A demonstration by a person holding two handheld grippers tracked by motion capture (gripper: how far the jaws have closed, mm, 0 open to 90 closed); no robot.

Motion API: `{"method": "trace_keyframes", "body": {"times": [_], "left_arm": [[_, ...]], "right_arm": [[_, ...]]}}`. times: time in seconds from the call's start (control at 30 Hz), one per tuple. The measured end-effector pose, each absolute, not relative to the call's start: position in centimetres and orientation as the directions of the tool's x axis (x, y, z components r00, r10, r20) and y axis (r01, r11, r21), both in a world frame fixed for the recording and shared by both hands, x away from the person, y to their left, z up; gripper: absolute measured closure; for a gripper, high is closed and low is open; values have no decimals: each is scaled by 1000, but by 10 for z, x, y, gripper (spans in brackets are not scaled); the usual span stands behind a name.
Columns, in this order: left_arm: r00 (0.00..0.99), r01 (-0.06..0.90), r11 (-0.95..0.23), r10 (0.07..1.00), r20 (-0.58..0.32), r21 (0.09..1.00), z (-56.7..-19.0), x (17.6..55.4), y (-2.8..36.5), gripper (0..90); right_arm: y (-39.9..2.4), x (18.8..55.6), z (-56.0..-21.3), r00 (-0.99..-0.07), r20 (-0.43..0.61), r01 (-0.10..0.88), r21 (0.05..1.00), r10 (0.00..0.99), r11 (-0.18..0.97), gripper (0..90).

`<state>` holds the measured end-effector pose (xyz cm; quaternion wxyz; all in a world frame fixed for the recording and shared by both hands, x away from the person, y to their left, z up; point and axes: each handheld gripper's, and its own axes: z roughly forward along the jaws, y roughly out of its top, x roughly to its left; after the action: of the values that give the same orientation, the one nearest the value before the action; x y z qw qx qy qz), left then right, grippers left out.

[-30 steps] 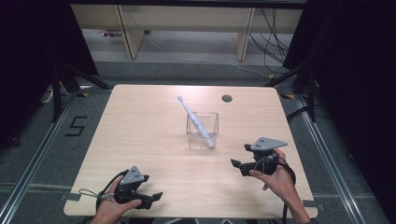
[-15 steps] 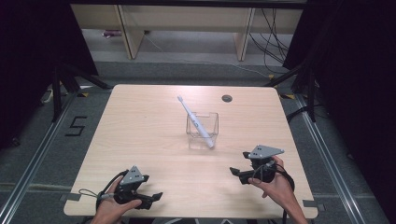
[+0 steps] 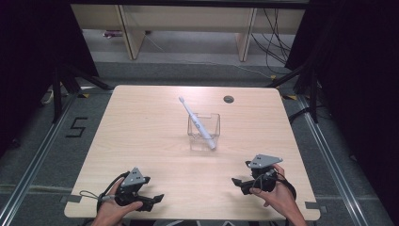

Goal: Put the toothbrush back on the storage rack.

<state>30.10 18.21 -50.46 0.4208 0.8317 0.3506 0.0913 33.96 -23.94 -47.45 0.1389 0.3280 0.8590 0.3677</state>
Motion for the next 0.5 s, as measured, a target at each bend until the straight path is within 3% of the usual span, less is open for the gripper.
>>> {"method": "trace_keyframes", "body": {"times": [0.5], "left_arm": [[750,500,-430,649,-128,751,-504,302,183,152]], "right_arm": [[-251,324,-484,-743,-3,475,701,669,532,166]]}}
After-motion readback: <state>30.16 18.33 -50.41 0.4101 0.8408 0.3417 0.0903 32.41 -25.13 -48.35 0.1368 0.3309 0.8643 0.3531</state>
